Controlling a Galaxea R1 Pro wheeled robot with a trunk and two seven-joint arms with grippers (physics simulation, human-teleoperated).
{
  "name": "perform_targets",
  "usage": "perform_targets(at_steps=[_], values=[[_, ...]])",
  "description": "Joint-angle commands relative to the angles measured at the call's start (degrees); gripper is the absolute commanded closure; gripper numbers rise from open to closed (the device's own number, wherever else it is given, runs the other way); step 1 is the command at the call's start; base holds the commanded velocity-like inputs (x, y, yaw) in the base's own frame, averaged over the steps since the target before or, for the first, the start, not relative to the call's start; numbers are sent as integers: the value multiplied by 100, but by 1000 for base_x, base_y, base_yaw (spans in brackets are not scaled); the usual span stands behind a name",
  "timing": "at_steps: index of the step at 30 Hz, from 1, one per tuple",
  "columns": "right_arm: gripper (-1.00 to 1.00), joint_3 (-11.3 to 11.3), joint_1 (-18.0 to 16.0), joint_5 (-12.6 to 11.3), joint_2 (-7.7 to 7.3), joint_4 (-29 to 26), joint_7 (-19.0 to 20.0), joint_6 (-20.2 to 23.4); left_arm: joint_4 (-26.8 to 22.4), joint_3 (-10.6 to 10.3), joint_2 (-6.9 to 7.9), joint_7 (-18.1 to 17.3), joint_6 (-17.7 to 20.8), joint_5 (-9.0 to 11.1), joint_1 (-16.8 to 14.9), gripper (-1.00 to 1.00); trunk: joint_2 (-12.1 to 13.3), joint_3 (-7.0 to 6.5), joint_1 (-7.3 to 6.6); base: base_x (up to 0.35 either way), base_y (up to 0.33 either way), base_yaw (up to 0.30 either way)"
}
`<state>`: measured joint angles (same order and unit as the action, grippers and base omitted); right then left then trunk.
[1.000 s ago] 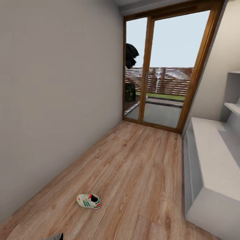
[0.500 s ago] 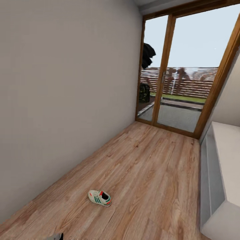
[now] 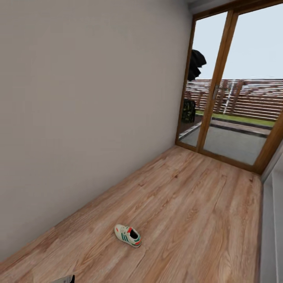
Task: Pick up the two gym shoes and the two sandals from the corridor floor and place them onto the hallstand (shoe rack) in the corridor, making sure they are on the rack and not on the floor. Arrange them so the two gym shoes are next to each other and the two sandals are next to each other.
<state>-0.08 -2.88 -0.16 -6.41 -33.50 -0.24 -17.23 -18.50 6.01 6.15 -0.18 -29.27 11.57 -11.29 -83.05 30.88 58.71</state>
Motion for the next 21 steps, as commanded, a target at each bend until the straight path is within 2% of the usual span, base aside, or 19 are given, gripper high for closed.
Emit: perform_targets(at_steps=[1,17,21], values=[[-100,-1,-2,-2,-1,2,-2,-17,5,-3,0,-3,-17,21,-5,-100,-3,5,2,229,-160,279],[-100,4,-2,3,-2,-4,5,-20,5,-3,-9,-4,-17,20,-5,-100,-3,5,2,220,-198,278],[-100,15,-2,18,-7,-1,25,-24,5,-3,-9,-3,-17,20,-5,-100,-3,5,2,158,-263,145]])
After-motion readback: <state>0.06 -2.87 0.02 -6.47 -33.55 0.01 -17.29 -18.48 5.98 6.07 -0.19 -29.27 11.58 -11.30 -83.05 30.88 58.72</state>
